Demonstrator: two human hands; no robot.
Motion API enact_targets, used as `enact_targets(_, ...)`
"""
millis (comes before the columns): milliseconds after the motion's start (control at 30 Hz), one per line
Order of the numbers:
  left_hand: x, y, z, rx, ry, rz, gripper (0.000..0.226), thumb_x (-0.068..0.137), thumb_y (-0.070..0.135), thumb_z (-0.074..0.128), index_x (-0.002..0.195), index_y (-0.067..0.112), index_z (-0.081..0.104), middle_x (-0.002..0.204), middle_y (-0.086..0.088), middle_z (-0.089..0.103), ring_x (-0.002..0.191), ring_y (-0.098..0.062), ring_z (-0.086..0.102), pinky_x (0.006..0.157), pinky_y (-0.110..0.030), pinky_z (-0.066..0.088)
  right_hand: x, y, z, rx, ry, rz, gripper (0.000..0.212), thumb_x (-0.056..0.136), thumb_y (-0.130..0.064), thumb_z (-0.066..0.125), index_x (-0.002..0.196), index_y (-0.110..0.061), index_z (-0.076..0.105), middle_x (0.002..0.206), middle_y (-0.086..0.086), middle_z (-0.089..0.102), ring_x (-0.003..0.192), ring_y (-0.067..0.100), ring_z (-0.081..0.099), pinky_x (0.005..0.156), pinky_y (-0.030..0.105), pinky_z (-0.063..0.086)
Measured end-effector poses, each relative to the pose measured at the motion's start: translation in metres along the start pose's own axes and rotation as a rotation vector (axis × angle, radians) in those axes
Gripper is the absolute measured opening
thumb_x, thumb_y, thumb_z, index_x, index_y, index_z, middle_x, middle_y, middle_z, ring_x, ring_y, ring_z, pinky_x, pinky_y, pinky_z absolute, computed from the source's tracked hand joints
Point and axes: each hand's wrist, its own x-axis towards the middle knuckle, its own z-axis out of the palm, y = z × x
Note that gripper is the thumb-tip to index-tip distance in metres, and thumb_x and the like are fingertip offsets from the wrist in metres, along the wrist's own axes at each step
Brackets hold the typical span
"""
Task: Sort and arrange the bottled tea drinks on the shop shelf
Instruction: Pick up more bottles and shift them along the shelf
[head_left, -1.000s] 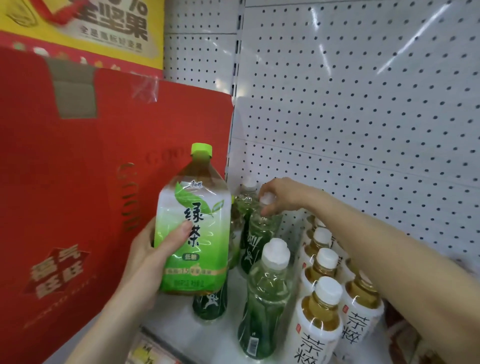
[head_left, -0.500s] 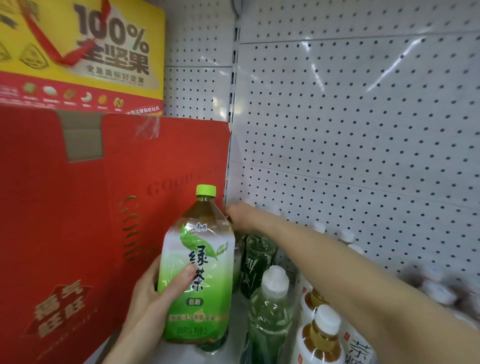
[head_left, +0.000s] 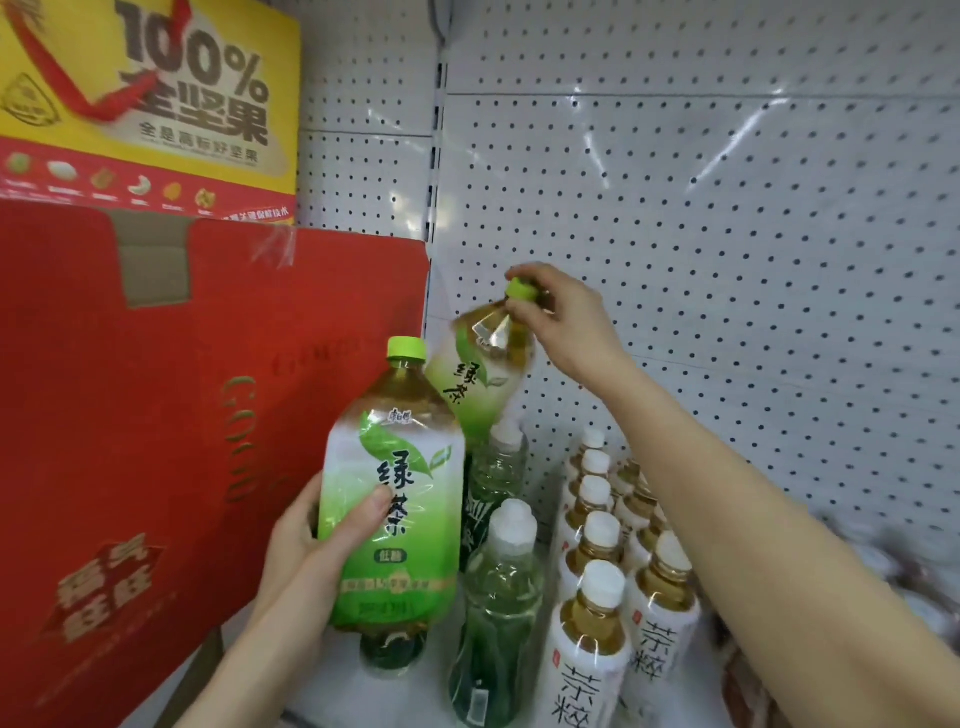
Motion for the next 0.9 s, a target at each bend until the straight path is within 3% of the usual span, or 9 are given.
enact_targets(133, -0.003, -0.010, 0.002, -0.061, -0.026, 0.010, 0.092, 0.024, 0.081, 0.079, 0.096, 0.024, 0.069, 0.102, -0.013, 0.074, 0.100, -0.040, 0.069, 0.089, -0.061, 0.053, -0.020, -0.024, -0.041, 0.228, 0.309, 0.008, 0.030, 0.094, -0.025, 0.056, 0.123, -0.023, 0.062, 0.116, -0.005, 0.059, 0.097, 0.020, 0.064, 0.089, 0.042, 0.056)
enact_targets(267, -0.014, -0.016, 0.000, -0.149, -0.159, -0.009, 0.088, 0.028, 0.068, 0.088, 0.103, 0.024, 0.070, 0.095, -0.006, 0.078, 0.080, -0.026, 0.076, 0.057, -0.036, 0.060, -0.062, -0.051, -0.087, 0.201, 0.492, 0.048, 0.022, 0.091, -0.024, 0.055, 0.107, -0.034, 0.067, 0.100, -0.009, 0.058, 0.087, 0.015, 0.060, 0.085, 0.042, 0.058)
enact_targets(433, -0.043, -0.032, 0.004, -0.197, -0.256, -0.016, 0.052, 0.057, 0.044, 0.076, 0.102, 0.020, 0.066, 0.086, -0.001, 0.078, 0.072, -0.018, 0.075, 0.050, -0.028, 0.057, -0.151, -0.053, -0.112, 0.032, 0.561, 0.158, 0.022, 0.089, -0.027, 0.057, 0.105, -0.036, 0.069, 0.098, -0.008, 0.060, 0.089, 0.015, 0.063, 0.086, 0.043, 0.058)
enact_targets(533, -0.068, -0.050, 0.007, -0.211, -0.292, -0.068, 0.074, 0.042, 0.056, 0.088, 0.103, 0.020, 0.067, 0.087, 0.000, 0.078, 0.074, -0.019, 0.076, 0.052, -0.030, 0.057, -0.201, -0.052, -0.118, 0.022, 0.673, 0.183, 0.020, 0.089, -0.025, 0.057, 0.101, -0.038, 0.068, 0.095, -0.012, 0.061, 0.085, 0.007, 0.059, 0.085, 0.042, 0.057)
enact_targets(633, -0.087, -0.066, 0.010, -0.220, -0.330, -0.156, 0.079, 0.041, 0.053, 0.087, 0.110, 0.020, 0.066, 0.095, -0.003, 0.078, 0.081, -0.024, 0.076, 0.057, -0.033, 0.059, -0.235, -0.054, -0.124, -0.031, 0.746, 0.180, 0.020, 0.091, -0.017, 0.057, 0.100, -0.032, 0.067, 0.092, -0.016, 0.062, 0.073, -0.008, 0.053, 0.072, 0.026, 0.054)
enact_targets(767, -0.107, -0.079, 0.020, -0.176, -0.401, -0.198, 0.078, 0.044, 0.053, 0.085, 0.112, 0.021, 0.065, 0.099, -0.003, 0.077, 0.086, -0.024, 0.075, 0.067, -0.040, 0.060, -0.257, -0.053, -0.129, -0.137, 0.796, 0.223, 0.021, 0.090, -0.024, 0.055, 0.104, -0.032, 0.067, 0.091, -0.016, 0.061, 0.078, 0.007, 0.056, 0.078, 0.038, 0.056)
enact_targets(900, -0.120, -0.090, 0.027, -0.172, -0.448, -0.214, 0.069, 0.051, 0.050, 0.079, 0.113, 0.025, 0.064, 0.104, -0.001, 0.076, 0.090, -0.022, 0.075, 0.072, -0.041, 0.060, -0.288, -0.038, -0.110, -0.352, 0.623, 0.282, 0.027, 0.092, -0.026, 0.053, 0.115, -0.025, 0.067, 0.106, -0.003, 0.064, 0.093, 0.019, 0.061, 0.088, 0.045, 0.051)
